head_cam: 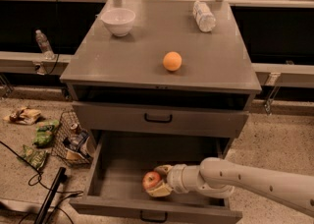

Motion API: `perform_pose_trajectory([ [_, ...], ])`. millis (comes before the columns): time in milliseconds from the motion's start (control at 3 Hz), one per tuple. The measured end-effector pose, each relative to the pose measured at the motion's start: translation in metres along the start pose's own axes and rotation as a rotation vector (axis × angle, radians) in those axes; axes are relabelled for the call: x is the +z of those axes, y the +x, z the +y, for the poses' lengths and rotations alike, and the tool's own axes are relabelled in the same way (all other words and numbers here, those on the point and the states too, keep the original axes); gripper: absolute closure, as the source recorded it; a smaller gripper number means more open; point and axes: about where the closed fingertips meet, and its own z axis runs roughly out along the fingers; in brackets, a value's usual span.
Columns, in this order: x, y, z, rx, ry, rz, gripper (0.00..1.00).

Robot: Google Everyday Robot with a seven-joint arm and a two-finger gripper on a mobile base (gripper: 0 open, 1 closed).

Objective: Place apple into middle drawer

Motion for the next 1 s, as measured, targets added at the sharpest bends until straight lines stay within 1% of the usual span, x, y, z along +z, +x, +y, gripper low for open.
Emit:
perform_pose_trajectory([
  [333,-0.01,0.005,0.001,0.044,0.057,0.028,0.01],
  [667,-0.041,-0.002,-0.001,0.086,0.151,0.03,0.3],
  [1000,-0.11,-0.058,0.013,0.097,0.26,-0.058,0.61],
])
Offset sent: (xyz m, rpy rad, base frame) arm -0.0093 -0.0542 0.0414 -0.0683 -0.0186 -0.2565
